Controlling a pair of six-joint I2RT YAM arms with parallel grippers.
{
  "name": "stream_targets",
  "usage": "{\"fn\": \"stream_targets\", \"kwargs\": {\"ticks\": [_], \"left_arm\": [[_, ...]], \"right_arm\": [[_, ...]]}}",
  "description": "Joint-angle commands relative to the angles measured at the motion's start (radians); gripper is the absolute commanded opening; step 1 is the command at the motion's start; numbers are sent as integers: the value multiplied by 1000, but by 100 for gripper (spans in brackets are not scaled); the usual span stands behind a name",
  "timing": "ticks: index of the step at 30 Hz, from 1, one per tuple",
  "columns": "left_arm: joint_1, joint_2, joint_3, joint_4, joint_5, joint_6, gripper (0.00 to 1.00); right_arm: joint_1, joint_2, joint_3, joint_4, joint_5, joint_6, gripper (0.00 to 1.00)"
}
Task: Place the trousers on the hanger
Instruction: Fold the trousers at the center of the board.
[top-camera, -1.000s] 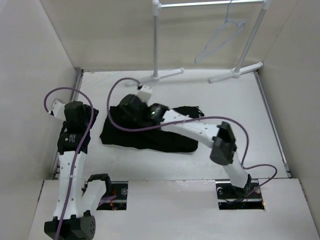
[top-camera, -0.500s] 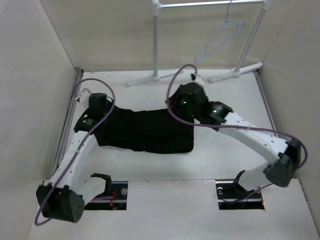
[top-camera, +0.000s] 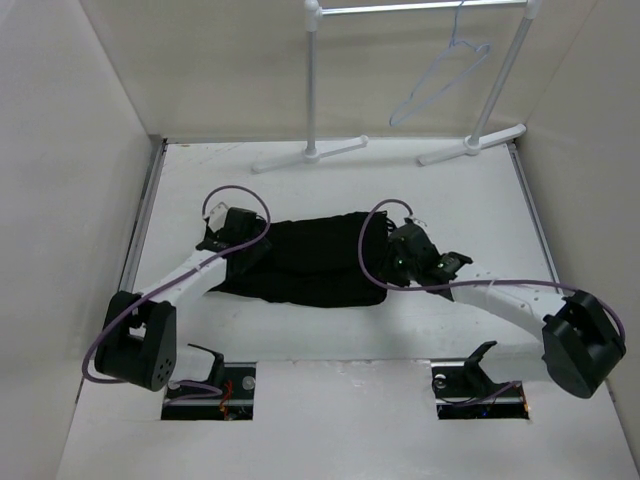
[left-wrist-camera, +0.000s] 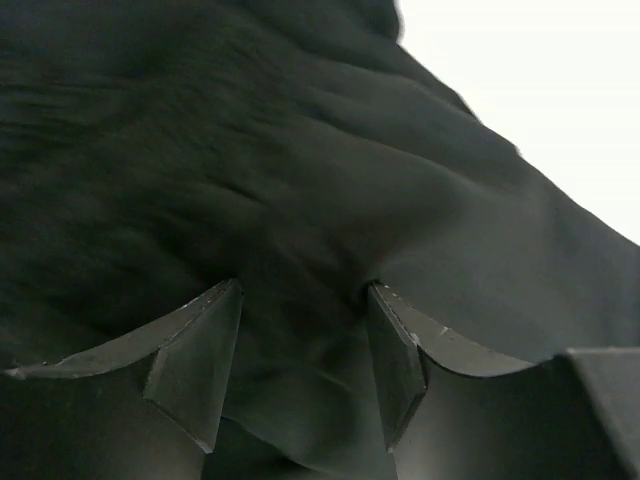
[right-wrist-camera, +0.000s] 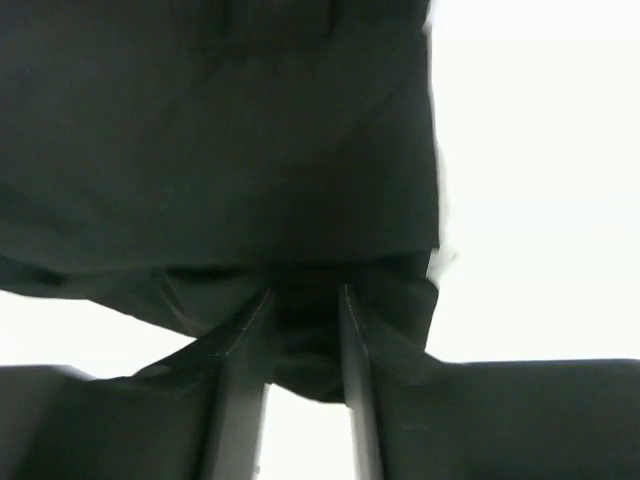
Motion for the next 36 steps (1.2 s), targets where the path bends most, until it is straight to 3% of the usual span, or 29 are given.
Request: {"fn": "stream_targets", "kwargs": {"ticks": [1,4,7,10,14,17,24,31,36], "left_arm": [[71,-19,-59,39,-7,-21,50],[101,-68,-72,30,17,-20,49],[76,-134,-12,-11,16,-13,49],[-20,-115,121,-60,-7,10,49],[-183,69,356,-103,-1,56,49],[-281,241,538,-129,17,117,50],[-418,640,967,-269,172,292,53],[-436,792,1087,-303,202,344,53],[-427,821,1070,-289,128,356,35]], "right_arm": [[-23,-50,1,105,14,-24,45],[-37,-38,-1,92,32,-32,54],[-41,18,15,82,49,-47,53],[-35,61,30,81,37,-53,52],[-35,65,32,95,37,-53,47],[-35,55,22,111,55,-58,35],[-51,79,13,141,64,-88,18],[-44,47,19,96,86,-85,14],[-25,-13,6,35,100,-76,13]]}}
